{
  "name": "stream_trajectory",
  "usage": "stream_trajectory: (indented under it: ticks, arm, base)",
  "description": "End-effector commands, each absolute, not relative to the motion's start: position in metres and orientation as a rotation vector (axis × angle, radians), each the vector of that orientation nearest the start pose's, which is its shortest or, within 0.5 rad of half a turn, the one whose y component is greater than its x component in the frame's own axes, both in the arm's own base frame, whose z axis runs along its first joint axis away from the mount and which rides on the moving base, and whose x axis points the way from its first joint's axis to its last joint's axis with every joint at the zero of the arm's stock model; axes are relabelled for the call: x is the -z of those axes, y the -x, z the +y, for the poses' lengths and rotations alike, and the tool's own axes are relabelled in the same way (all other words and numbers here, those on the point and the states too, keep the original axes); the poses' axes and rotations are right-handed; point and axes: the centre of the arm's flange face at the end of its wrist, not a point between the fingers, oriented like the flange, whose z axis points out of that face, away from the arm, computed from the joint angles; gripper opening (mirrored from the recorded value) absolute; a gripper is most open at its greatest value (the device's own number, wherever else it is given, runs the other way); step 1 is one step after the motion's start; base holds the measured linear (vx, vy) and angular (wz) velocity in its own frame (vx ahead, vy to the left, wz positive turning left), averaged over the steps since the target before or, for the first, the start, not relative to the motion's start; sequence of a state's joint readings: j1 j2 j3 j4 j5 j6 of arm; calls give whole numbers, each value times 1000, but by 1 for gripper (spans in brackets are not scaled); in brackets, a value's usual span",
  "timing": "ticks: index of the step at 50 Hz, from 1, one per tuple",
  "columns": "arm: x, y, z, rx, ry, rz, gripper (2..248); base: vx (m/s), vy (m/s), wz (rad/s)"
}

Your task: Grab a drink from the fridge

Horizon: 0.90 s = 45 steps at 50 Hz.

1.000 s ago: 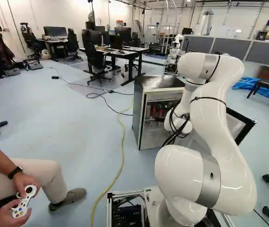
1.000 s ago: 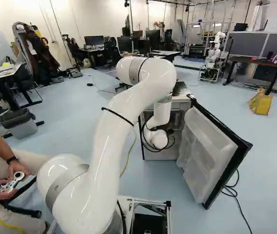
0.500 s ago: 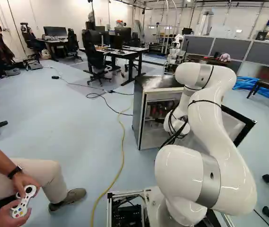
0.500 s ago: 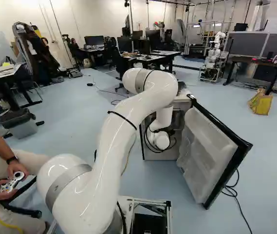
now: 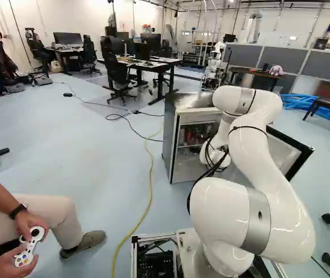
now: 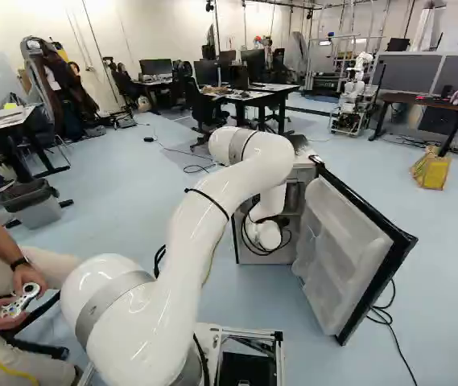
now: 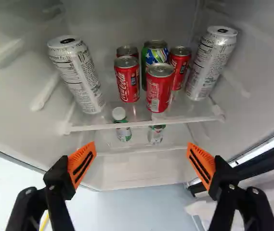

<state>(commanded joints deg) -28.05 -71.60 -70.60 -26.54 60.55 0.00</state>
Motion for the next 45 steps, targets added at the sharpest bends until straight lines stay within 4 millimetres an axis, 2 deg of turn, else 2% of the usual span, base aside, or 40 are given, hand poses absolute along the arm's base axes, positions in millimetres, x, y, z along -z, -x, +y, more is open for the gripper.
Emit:
stream_trajectory:
  ticks: [45]
  arm:
    - [-9,-549,-244,1642,2691,16,247]
  base:
    - [0,0,0]
